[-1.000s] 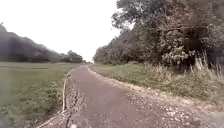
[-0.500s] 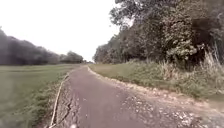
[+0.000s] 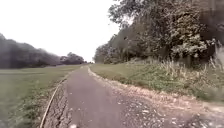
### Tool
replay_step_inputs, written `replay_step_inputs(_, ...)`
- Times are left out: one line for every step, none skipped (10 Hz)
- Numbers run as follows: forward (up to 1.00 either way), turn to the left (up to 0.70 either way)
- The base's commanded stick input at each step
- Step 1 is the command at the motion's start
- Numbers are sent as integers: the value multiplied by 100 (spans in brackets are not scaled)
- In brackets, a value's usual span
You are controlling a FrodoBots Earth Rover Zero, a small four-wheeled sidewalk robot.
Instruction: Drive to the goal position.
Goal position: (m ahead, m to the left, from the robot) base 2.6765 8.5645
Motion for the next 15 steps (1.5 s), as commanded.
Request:
replay_step_inputs(70,5)
replay_step_inputs(70,21)
replay_step_inputs(70,35)
replay_step_inputs(70,35)
replay_step_inputs(70,35)
replay_step_inputs(70,35)
replay_step_inputs(70,35)
replay_step_inputs(70,35)
replay_step_inputs(70,35)
replay_step_inputs(70,25)
replay_step_inputs(70,10)
replay_step_inputs(70,0)
replay_step_inputs(70,0)
replay_step_inputs(70,0)
replay_step_inputs(70,0)
